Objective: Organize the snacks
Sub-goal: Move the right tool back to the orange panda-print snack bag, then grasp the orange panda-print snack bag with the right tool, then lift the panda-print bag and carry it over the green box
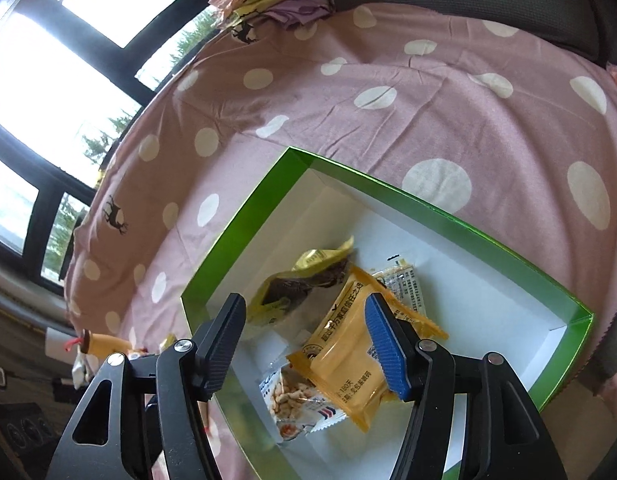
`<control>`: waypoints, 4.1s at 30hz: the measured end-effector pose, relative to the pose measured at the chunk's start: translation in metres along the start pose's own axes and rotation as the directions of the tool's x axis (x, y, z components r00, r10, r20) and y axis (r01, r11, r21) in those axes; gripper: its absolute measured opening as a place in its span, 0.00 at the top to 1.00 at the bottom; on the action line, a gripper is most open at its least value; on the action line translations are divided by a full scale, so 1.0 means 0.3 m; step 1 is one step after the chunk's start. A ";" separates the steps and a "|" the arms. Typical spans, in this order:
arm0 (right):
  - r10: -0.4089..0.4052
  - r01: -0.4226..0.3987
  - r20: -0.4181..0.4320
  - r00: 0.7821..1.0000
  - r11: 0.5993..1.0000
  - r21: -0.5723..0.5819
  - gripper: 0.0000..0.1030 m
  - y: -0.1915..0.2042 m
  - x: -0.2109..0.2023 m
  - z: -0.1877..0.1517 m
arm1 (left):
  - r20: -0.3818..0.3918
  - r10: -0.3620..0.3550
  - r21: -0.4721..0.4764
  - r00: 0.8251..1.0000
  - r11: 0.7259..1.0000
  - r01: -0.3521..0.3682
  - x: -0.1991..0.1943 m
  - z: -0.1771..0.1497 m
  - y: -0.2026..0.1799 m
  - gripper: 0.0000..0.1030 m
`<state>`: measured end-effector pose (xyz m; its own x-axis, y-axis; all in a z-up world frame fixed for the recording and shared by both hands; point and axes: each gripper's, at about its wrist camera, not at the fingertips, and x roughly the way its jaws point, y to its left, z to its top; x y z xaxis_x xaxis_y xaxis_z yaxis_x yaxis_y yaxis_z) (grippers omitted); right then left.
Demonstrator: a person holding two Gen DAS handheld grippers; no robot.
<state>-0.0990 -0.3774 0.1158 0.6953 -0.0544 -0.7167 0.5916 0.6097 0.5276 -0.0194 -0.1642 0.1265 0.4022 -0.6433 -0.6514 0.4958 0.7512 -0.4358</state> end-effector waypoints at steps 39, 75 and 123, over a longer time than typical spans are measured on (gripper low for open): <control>-0.030 -0.216 -0.315 0.948 0.668 -0.713 0.15 1.163 0.590 -0.494 | -0.024 0.500 -0.550 0.866 0.716 -0.429 -0.440 -0.238 0.791 0.03; -0.148 -0.249 -0.455 0.878 0.671 -0.699 0.49 0.638 0.374 -0.703 | -0.072 0.494 -0.463 0.866 0.753 -0.468 -0.341 -0.247 0.702 0.03; 0.124 -0.463 -0.664 0.737 0.809 -0.363 0.40 0.574 0.414 -0.615 | -0.086 0.164 -0.286 0.983 0.941 -0.182 -0.115 -0.253 0.472 0.44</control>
<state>0.0138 -0.1334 0.0336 0.3151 0.5605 -0.7658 0.0084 0.8053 0.5928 -0.0214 -0.0246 0.0401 0.4107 -0.4965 -0.7647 0.1730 0.8659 -0.4693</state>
